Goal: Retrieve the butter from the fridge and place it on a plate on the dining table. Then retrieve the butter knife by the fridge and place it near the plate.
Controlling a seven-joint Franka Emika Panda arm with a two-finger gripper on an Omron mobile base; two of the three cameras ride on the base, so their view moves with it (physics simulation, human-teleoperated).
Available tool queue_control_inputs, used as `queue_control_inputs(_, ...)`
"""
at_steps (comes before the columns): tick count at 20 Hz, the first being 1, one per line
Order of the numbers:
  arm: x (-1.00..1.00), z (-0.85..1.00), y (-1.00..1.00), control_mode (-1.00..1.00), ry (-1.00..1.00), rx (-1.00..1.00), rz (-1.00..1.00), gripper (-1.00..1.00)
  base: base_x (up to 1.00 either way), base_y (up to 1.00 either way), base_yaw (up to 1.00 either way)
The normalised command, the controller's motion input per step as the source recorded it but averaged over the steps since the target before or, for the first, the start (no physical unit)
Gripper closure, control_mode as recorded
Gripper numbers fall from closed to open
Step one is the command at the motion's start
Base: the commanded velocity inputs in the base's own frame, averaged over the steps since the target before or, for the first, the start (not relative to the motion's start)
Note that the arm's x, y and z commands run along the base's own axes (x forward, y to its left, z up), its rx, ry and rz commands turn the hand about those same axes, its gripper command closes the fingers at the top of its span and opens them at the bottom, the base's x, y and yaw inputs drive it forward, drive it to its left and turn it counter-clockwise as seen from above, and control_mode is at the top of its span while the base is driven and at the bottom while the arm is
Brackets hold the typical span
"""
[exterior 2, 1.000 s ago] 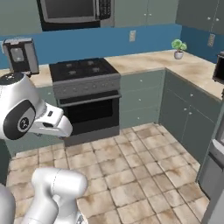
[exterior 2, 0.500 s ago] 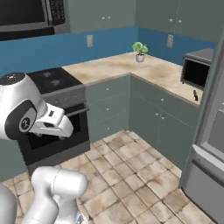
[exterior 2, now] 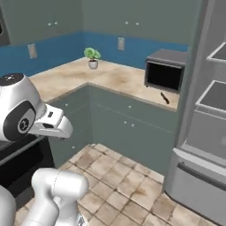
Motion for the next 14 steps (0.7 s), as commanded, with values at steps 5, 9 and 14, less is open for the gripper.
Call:
queue_control_inputs(5,0.00,0.00,0.00,1.00,0.00,0.00,0.00,-1.00,1.00,0.23,-0.64)
queue_control_inputs(9,0.00,0.00,0.00,1.00,0.00,0.00,0.00,-1.00,1.00,0.29,-0.61)
queue_control_inputs(14,0.00,0.00,0.00,1.00,0.00,0.00,0.00,-1.00,0.94,0.89,-0.50)
